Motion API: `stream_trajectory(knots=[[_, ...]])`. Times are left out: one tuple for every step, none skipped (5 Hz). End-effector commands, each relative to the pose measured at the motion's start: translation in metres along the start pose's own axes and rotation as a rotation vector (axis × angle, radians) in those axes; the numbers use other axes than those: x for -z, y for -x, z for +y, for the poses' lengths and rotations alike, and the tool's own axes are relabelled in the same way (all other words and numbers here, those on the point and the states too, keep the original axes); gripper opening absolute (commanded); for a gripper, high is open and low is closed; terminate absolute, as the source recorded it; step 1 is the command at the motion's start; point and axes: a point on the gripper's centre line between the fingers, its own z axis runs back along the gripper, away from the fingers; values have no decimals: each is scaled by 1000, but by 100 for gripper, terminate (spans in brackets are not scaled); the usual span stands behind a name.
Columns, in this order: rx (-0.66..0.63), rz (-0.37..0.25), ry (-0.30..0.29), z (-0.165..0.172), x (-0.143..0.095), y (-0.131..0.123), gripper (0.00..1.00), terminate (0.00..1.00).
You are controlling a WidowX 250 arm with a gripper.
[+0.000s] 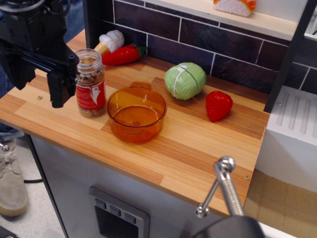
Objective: Pour almonds in pot
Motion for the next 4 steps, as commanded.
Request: stream_trajectory(knots=[[0,0,0,0,0,0,100,0],[-138,36,171,8,-13,-12,100,0],[-294,106,319,17,-21,-26,100,0],[-485,170,521,44,-26,-34,100,0]])
